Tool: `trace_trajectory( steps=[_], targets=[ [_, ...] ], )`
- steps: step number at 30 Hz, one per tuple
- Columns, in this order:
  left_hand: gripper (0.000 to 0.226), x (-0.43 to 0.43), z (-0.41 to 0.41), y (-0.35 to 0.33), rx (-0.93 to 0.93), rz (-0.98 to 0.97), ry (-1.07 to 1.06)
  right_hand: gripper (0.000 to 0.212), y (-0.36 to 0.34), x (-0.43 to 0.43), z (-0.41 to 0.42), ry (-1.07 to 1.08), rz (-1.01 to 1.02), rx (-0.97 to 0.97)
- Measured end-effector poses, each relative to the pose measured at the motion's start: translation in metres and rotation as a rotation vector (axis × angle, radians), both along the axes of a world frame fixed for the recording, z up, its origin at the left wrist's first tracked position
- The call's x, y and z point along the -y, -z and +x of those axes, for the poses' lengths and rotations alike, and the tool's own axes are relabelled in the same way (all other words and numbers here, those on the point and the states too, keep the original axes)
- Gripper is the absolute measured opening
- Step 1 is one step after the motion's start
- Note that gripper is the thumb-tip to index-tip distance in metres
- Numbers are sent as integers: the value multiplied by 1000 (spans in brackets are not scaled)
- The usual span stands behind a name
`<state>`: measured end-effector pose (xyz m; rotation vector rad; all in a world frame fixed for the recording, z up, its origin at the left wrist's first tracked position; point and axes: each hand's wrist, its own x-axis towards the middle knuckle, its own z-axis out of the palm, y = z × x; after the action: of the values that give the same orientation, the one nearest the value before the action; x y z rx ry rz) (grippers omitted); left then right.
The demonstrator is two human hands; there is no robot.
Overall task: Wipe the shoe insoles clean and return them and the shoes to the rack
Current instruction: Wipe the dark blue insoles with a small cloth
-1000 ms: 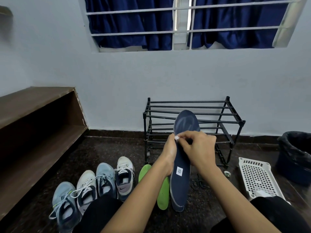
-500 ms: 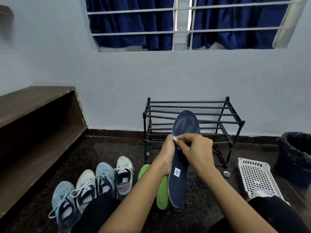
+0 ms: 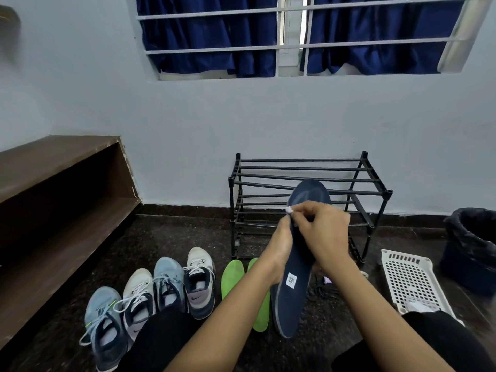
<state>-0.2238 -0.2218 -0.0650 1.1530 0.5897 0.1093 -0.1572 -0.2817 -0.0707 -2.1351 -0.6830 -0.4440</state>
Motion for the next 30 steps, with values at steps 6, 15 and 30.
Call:
trace_trajectory(
  steps=[6,15,30],
  targets=[
    [52,-11,2,0,-35,49,-70,7,9,-1,-8,-81,52,-100],
    [52,5,2,1,-4,72,61,10,-5,-2,11,75,-74,151],
    [52,-7,5,9,18,41,-79,15,3,-5,-7,-22,-21,55]
  ],
)
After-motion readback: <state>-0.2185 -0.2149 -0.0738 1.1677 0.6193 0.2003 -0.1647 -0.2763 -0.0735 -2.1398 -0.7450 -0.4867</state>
